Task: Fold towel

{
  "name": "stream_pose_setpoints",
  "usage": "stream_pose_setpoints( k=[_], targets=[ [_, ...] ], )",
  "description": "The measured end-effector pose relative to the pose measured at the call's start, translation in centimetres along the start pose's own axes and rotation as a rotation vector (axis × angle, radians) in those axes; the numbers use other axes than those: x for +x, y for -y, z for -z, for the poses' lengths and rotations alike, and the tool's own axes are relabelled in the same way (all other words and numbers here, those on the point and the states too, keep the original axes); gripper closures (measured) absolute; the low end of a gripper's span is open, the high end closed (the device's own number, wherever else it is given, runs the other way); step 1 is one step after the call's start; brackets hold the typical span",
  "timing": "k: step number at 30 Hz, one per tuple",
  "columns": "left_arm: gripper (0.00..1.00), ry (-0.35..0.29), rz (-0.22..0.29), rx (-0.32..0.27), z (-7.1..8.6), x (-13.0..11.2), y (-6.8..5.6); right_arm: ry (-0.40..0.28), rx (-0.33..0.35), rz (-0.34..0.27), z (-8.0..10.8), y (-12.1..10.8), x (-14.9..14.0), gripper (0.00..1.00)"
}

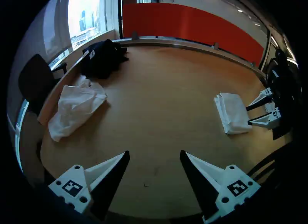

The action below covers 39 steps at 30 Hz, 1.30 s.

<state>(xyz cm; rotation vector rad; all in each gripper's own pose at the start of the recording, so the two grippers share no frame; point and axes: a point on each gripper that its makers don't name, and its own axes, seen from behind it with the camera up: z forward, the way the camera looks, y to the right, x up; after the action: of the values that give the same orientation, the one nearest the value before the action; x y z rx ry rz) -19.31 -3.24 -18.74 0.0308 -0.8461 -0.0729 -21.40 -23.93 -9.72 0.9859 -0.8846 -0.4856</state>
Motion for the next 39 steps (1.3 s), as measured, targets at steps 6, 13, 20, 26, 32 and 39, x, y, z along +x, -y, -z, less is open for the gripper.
stream_pose_setpoints(
  k=[6,13,20,26,32,39],
  targets=[
    [0.03,0.000,-0.008,-0.004,-0.2,0.1,-0.2,0.010,-0.023,-0.027,0.7,-0.7,-1.4,0.21],
    [0.03,0.004,-0.014,-0.008,-0.3,0.0,-0.4,0.018,-0.034,-0.043,0.9,-0.8,-2.4,0.21],
    [0.03,0.003,-0.017,-0.006,-0.2,0.0,-0.5,0.049,-0.037,-0.046,0.7,-0.3,-4.4,0.21],
    [0.03,0.002,-0.015,-0.007,-0.2,-0.1,-0.6,0.076,-0.038,-0.052,0.6,0.0,-6.1,0.21],
    [0.03,0.003,-0.018,-0.009,-0.2,-0.2,-0.8,0.094,-0.038,-0.064,0.4,0.0,-7.3,0.21],
    [0.03,0.004,-0.018,-0.006,-0.2,-0.3,-0.7,0.125,-0.034,-0.075,0.4,0.2,-8.4,0.34]
  ],
)
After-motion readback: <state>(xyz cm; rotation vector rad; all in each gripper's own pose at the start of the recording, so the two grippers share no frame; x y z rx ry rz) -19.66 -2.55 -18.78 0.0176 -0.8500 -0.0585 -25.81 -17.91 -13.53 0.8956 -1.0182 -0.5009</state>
